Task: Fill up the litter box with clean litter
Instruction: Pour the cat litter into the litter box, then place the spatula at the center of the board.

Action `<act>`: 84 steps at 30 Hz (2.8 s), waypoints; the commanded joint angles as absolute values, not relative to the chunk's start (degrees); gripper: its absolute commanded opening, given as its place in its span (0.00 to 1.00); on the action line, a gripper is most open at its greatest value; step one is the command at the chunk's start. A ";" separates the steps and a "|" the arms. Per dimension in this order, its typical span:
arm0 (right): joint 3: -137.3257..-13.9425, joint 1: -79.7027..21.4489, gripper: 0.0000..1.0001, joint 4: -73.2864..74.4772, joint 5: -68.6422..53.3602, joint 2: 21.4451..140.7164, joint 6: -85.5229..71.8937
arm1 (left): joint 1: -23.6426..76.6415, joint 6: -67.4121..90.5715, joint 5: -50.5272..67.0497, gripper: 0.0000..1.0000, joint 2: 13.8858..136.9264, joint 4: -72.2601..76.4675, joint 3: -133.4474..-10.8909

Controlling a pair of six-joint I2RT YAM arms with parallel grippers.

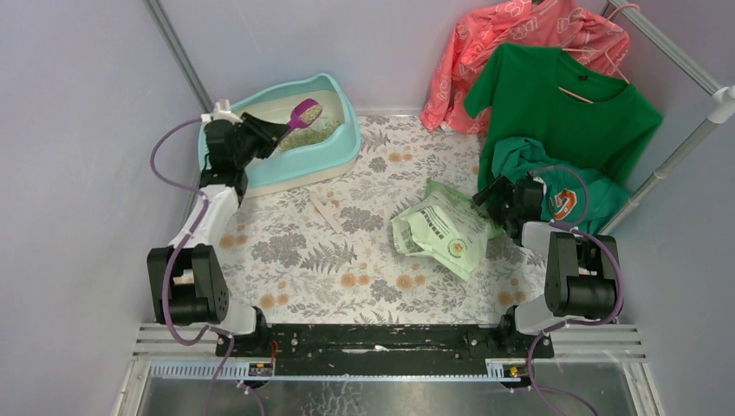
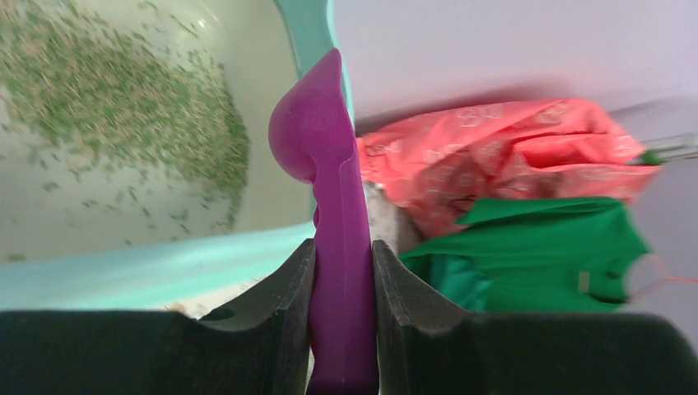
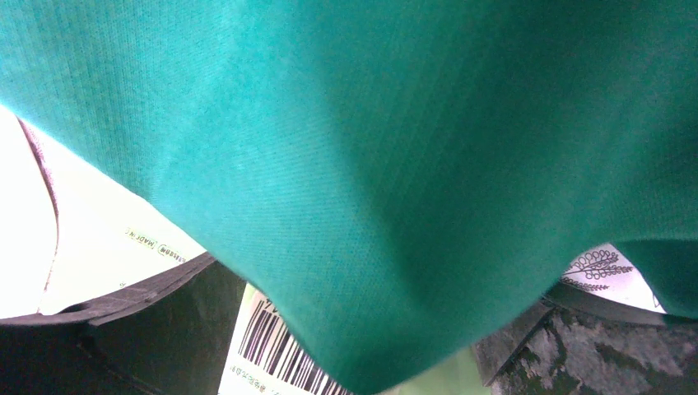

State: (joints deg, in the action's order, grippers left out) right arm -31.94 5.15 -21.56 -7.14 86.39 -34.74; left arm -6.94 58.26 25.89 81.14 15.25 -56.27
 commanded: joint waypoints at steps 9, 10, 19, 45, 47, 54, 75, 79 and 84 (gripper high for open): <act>-29.66 5.01 1.00 -17.42 -9.40 86.62 -34.73 | 1.11 28.18 -15.30 0.05 93.10 -21.89 -80.40; -29.56 5.01 1.00 -17.51 -9.40 86.53 -34.72 | 1.71 27.41 -17.38 0.05 93.43 -22.96 -81.08; -29.24 5.01 1.00 -17.90 -9.47 86.07 -34.79 | 14.62 12.63 -45.54 0.04 95.24 -26.41 -86.78; -29.96 5.01 1.00 -17.15 -9.41 87.02 -34.76 | 30.04 49.17 2.25 0.05 47.46 -18.51 -48.64; -30.27 5.01 1.00 -16.95 -9.45 87.26 -34.71 | 30.27 52.52 4.65 0.05 44.54 -14.00 -40.99; -30.37 5.01 1.00 -16.70 -9.48 87.45 -34.72 | 31.02 60.87 5.02 0.05 40.47 4.89 -22.23; -31.17 5.01 1.00 -15.52 -9.39 88.15 -34.75 | 35.26 70.31 1.73 0.31 103.83 54.60 -38.90; -31.38 5.01 1.00 -15.13 -9.28 88.46 -34.89 | 35.30 71.60 3.81 0.47 110.03 55.08 -42.88; -31.47 5.01 1.00 -14.52 -9.01 88.43 -35.19 | 35.26 71.29 5.27 0.86 109.81 51.36 -41.51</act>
